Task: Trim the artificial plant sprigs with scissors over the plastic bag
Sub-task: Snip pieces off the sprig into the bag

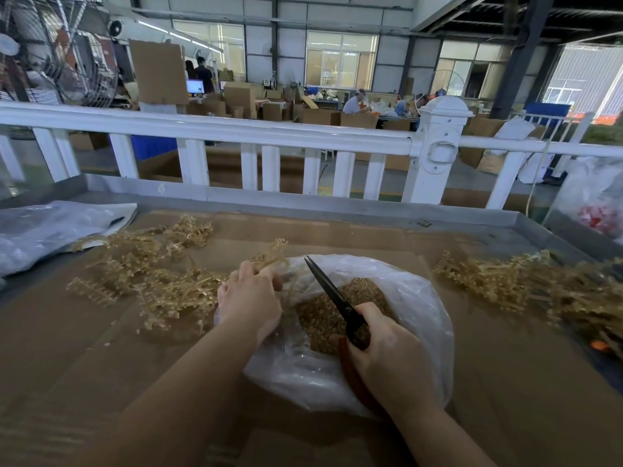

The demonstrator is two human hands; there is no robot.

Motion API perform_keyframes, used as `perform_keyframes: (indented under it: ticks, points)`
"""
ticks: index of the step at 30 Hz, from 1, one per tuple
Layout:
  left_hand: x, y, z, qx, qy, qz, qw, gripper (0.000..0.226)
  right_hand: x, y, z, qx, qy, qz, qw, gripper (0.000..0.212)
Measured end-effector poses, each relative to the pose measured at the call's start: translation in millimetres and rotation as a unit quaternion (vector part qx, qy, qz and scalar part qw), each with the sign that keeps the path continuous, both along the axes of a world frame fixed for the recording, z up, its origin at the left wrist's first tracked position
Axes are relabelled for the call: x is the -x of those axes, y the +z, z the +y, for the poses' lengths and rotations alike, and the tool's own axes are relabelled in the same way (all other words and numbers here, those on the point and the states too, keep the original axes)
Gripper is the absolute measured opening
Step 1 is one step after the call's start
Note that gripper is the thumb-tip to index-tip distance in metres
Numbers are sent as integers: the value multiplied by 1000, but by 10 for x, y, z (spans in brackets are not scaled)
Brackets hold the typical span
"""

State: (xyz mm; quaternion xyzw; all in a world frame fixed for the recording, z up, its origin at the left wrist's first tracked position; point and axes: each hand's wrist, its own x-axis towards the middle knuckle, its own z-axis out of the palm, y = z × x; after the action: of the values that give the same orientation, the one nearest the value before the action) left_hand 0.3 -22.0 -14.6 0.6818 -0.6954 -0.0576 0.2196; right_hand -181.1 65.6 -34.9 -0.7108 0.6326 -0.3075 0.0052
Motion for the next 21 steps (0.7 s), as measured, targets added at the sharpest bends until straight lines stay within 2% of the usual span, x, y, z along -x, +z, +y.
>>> perform_keyframes:
  ticks: [3, 6, 8, 10, 11, 12, 14, 16, 17, 19, 21]
  points:
    - [-46, 26, 5, 43, -13, 114, 993, 8, 6, -2, 2, 0, 1, -4, 1000, 23]
    - [-78, 94, -12, 92, 2, 245, 965, 8, 9, -4, 0, 7, -1, -5, 1000, 24]
    - [-81, 178, -16, 99, 15, 374, 922, 11, 8, -8, -1, 16, 2, -7, 1000, 24]
    - [-80, 298, 6, 97, 7, 509, 855, 14, 14, -19, -3, 25, 4, -12, 1000, 24]
    - [-80, 340, 17, 101, -6, 537, 838, 17, 17, -27, -4, 31, 3, -13, 999, 24]
    - [-76, 371, 37, 104, -26, 530, 841, 19, 20, -36, -5, 40, 1, -14, 999, 26]
    - [-44, 362, 79, 96, -70, 451, 885, 21, 25, -52, -4, 68, -1, -28, 997, 30]
    - [15, 267, 113, 80, -96, 306, 944, 22, 22, -56, -2, 94, -5, -54, 994, 36]
    - [44, 201, 130, 75, -106, 235, 963, 22, 18, -56, -1, 105, -8, -64, 992, 37]
    - [89, 80, 169, 64, -135, 141, 979, 25, 13, -64, -4, 124, -13, -70, 990, 34]
    - [101, 0, 201, 56, -155, 97, 982, 33, 14, -84, -16, 132, -21, -62, 989, 28]
